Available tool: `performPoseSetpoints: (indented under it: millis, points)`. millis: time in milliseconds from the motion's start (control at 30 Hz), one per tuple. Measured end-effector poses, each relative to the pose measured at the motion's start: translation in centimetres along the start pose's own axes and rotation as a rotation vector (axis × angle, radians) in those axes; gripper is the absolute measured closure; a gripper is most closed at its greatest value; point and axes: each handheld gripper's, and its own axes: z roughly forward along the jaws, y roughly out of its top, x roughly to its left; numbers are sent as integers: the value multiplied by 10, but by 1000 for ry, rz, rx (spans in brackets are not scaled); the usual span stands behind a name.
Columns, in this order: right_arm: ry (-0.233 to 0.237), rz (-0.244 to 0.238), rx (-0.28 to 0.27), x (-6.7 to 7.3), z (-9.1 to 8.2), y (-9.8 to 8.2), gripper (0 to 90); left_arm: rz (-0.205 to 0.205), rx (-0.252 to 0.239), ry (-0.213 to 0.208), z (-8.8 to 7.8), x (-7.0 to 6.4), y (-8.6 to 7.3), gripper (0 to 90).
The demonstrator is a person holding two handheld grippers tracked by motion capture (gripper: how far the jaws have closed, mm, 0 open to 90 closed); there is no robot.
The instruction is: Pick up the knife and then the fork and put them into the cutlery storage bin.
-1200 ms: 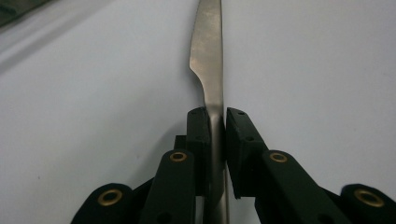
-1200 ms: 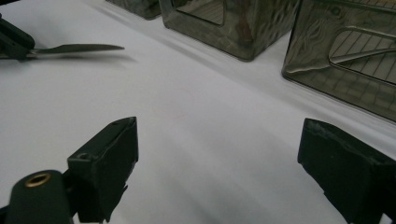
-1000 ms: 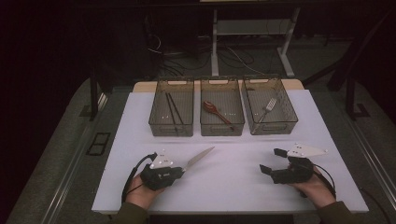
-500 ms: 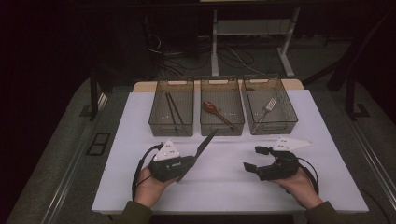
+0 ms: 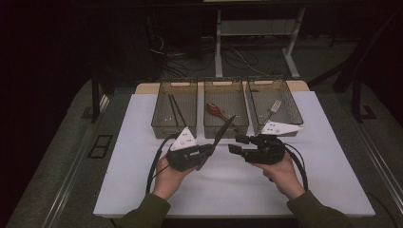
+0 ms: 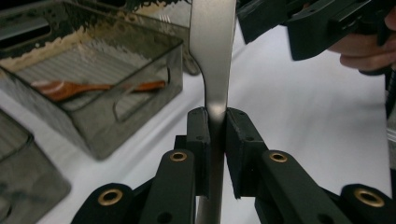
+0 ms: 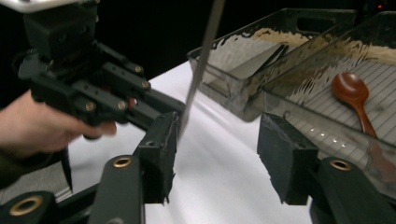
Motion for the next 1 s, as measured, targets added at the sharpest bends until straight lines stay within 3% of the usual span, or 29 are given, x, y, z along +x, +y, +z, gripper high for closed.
performPoseSetpoints:
  millis: [400,667,1000]
  points:
    - [17,68,-31,-4,21,12,603,15,-31,24,16,-6,11,793]
    - [8,62,-54,-2,28,16,824,14,-64,37,15,-7,13,792]
    - [-2,22,-48,1,28,17,875,-8,-74,9,18,-6,11,786]
